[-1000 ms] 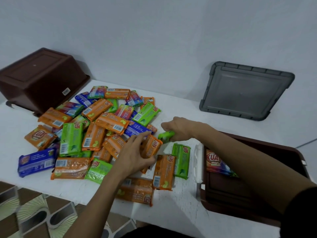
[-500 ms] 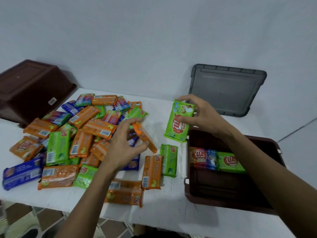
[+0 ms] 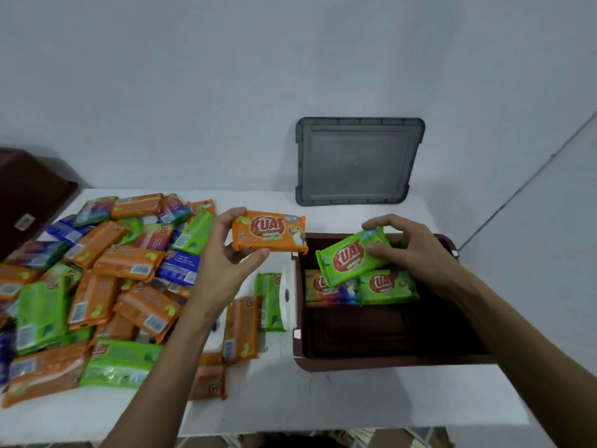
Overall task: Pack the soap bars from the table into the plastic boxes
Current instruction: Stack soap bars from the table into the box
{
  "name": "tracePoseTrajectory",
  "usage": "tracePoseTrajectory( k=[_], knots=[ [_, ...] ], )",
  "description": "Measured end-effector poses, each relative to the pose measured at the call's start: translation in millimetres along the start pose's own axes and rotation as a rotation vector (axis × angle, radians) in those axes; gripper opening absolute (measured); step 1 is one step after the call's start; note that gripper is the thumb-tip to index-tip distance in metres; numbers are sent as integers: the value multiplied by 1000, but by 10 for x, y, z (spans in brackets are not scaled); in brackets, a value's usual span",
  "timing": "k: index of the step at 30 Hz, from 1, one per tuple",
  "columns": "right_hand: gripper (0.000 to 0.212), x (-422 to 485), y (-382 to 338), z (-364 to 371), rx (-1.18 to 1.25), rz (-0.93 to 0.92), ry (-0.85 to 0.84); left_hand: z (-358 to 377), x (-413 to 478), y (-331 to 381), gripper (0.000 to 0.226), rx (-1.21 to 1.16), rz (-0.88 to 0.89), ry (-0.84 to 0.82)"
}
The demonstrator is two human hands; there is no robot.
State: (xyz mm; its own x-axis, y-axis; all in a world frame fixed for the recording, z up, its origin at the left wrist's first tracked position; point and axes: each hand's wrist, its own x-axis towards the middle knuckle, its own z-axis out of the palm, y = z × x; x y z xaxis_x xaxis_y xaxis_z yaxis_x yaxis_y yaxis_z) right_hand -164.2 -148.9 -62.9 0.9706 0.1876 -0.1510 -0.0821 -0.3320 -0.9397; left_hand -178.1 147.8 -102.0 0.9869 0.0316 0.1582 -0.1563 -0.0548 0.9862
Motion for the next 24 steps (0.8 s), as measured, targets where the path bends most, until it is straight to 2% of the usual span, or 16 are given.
tracePoseTrajectory(
  k=[9,13,17,21,24],
  knots=[
    [34,6,446,112,45,103,-106,379,33,-195,61,-50,-69,-13],
    [34,112,577,225,15,170,-100,454,48,-228,60,-67,-89,-8],
    [38,161,689,271,-251,142,-101,464,47,-224,61,-59,-90,-3],
    [43,164,694,313,-570,37,-60,468,46,-223,61,-53,-96,-6],
    [43,155,677,358,-628,-1,-38,462,48,-232,61,-35,-98,-14]
  ],
)
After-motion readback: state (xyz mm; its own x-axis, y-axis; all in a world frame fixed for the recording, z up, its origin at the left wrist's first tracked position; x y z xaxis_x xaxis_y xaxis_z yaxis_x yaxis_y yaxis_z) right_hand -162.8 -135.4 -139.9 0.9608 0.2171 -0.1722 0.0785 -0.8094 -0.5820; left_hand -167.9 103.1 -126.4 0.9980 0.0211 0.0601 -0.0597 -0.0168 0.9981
